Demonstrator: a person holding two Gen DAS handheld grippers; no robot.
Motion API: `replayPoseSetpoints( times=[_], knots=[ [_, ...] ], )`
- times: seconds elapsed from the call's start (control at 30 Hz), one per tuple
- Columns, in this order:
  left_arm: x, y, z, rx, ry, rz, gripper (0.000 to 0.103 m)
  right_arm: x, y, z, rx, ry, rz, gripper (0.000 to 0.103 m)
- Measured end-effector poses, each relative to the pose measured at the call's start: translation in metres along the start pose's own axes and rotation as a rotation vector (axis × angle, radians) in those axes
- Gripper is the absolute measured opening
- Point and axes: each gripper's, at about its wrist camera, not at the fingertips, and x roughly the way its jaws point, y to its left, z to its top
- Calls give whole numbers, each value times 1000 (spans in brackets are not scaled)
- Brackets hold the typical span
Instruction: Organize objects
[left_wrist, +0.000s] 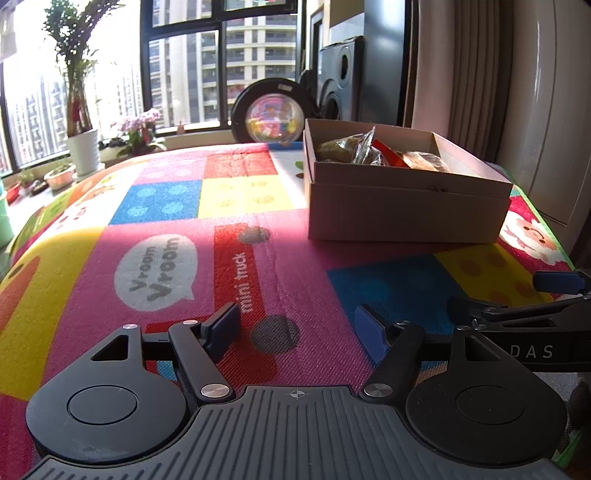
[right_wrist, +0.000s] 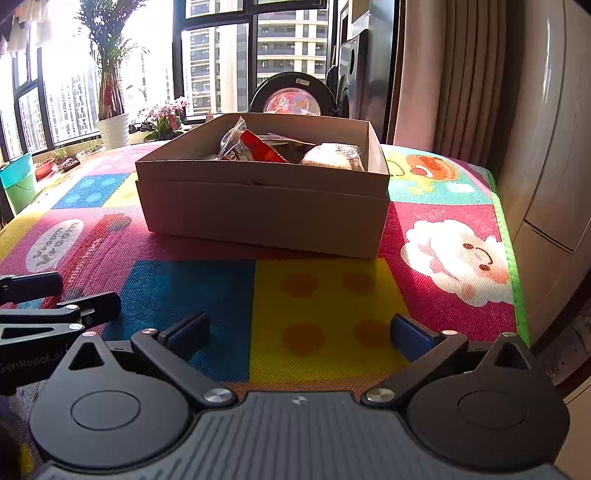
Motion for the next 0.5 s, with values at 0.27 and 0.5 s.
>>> replayPoseSetpoints(
  times=[0.27,0.5],
  knots=[
    [0,-1,0,2,0,5,75,3,-6,0,59,8,5,103],
    [-1,-1,0,-7,0,4,75,2,-8,-2,50,-1,12,103]
  ],
)
